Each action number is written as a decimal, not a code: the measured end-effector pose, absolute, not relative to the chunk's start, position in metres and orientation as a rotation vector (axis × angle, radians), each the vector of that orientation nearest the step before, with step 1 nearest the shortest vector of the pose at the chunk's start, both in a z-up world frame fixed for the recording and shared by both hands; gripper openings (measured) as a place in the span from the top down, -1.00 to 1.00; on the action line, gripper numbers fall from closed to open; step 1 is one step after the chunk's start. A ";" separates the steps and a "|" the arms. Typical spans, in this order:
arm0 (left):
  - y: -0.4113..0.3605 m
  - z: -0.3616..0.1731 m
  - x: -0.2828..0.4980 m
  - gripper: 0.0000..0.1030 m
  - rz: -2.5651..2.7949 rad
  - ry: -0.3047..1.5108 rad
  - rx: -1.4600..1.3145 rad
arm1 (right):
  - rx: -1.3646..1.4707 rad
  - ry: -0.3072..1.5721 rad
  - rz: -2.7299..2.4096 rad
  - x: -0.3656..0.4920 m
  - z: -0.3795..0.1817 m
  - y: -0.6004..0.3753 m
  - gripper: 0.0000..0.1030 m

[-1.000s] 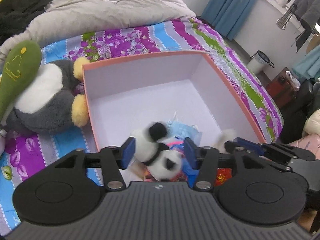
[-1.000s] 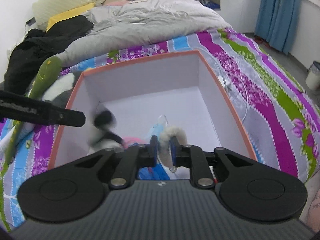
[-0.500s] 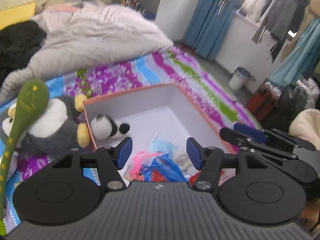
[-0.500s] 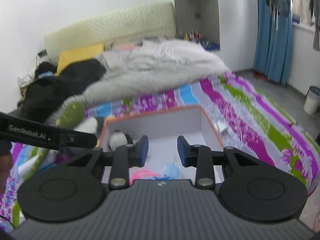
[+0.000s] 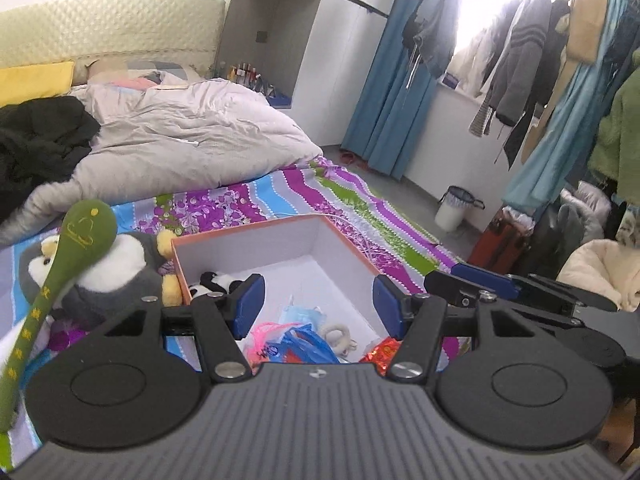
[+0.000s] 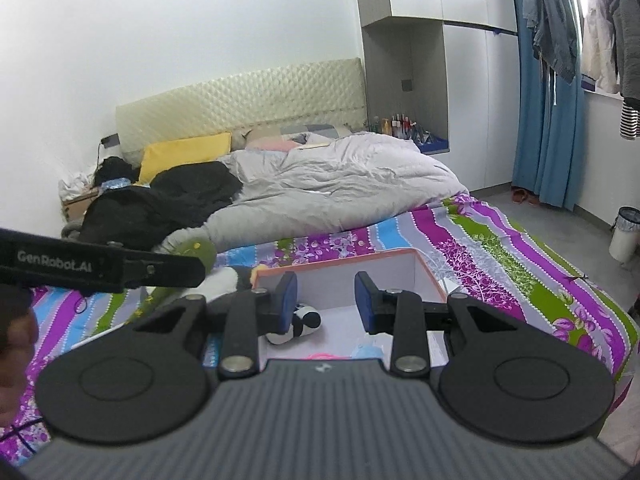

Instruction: Organize soft objects

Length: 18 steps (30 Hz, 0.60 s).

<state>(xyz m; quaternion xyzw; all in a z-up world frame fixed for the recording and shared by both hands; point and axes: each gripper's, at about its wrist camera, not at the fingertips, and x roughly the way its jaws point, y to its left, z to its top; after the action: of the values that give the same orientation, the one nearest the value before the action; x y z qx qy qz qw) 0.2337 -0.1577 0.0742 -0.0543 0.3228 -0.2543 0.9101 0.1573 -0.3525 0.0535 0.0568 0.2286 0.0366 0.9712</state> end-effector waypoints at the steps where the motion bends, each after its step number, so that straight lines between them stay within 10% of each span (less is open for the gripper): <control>1: -0.156 0.074 0.228 -0.27 -0.526 0.663 -0.114 | 0.120 0.457 0.073 0.153 0.053 -0.351 0.33; 18: -0.152 0.050 0.162 -0.27 -0.531 0.654 -0.086 | 0.158 0.471 0.025 0.092 0.029 -0.340 0.33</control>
<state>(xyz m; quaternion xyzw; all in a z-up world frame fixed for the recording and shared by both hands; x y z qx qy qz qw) 0.1621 -0.1524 0.0503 -0.0418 0.3174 -0.2577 0.9116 0.0920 -0.3404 0.0294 0.0784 0.2330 0.0124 0.9692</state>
